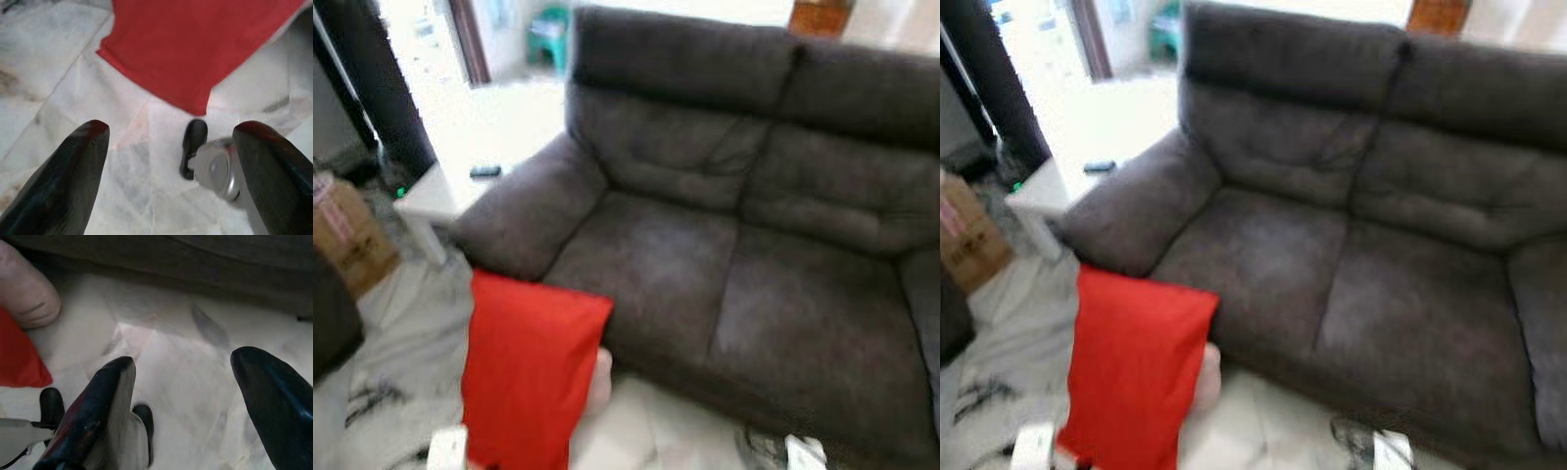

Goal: Move the pillow to the sofa from floor

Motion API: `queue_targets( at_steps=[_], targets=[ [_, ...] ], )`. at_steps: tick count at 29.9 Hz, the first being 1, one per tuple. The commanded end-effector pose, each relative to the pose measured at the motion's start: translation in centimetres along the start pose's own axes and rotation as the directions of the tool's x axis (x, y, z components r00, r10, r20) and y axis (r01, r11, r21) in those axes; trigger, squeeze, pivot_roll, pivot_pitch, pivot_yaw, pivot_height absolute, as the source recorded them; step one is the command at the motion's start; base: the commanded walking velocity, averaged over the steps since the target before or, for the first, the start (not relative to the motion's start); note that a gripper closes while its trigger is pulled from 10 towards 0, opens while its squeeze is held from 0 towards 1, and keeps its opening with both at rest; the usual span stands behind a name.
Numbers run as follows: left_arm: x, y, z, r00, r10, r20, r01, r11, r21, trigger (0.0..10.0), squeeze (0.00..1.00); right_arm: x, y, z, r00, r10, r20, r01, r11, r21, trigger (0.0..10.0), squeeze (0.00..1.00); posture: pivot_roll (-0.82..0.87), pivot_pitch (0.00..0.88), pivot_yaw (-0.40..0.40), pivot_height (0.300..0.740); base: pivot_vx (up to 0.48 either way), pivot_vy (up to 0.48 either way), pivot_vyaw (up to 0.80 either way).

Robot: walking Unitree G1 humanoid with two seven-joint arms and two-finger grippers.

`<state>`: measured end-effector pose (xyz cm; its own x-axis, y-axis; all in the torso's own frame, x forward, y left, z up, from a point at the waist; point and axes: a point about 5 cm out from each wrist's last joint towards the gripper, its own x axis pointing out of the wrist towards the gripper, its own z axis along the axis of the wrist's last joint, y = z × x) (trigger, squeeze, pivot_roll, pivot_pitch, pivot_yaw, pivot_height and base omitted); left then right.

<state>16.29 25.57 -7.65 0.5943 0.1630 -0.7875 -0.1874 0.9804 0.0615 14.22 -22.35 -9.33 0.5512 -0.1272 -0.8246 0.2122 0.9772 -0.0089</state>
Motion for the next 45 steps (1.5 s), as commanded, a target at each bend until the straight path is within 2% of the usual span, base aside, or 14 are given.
queue_targets(
  at_steps=[1, 19, 24, 34, 45],
  targets=[
    [0.0, -0.3, -0.5, 1.0, -0.007, -0.019, 0.007, 1.0, -0.011, 10.0, 0.0, -0.2, -0.7, -0.7, 1.0, -0.021, -0.021, 0.021, 1.0, -0.009, 10.0, 0.0, -0.03, 0.0, -0.041, 0.74, 0.0, 0.0, 0.8],
    [-0.1, -0.3, -0.5, 1.0, 0.001, -0.019, -0.001, 1.0, -0.004, 10.0, 0.0, -0.3, -0.6, -0.7, 1.0, -0.012, -0.014, 0.012, 1.0, 0.009, 10.0, 0.0, -0.04, 0.0, -0.038, 0.74, 0.0, 0.0, 0.8],
    [-0.1, -0.2, -0.4, 1.0, 0.002, -0.012, -0.002, 1.0, -0.001, 10.0, 0.0, -0.3, -0.4, -0.6, 1.0, 0.008, 0.008, -0.009, 0.998, 0.069, 10.0, 0.0, -0.04, 0.0, -0.035, 0.74, 0.0, 0.0, 0.0],
    [0.1, -0.2, 0.5, 1.0, 0.014, 0.024, -0.014, 1.0, 0.018, 10.0, 0.0, -0.1, 0.0, -0.1, 1.0, 0.019, 0.015, -0.02, 0.997, 0.072, 10.0, 0.0, -0.04, 0.0, -0.021, 0.74, 0.0, 0.0, 0.0],
    [0.6, -0.1, 3.7, 0.996, -0.016, 0.088, -0.001, 0.98, 0.197, 10.0, 0.0, 0.5, 1.2, 2.1, 0.998, 0.01, 0.066, -0.018, 0.993, 0.12, 10.0, 0.0, -0.03, 0.0, 0.007, 0.74, 0.0, 0.0, 0.0]
  ],
)
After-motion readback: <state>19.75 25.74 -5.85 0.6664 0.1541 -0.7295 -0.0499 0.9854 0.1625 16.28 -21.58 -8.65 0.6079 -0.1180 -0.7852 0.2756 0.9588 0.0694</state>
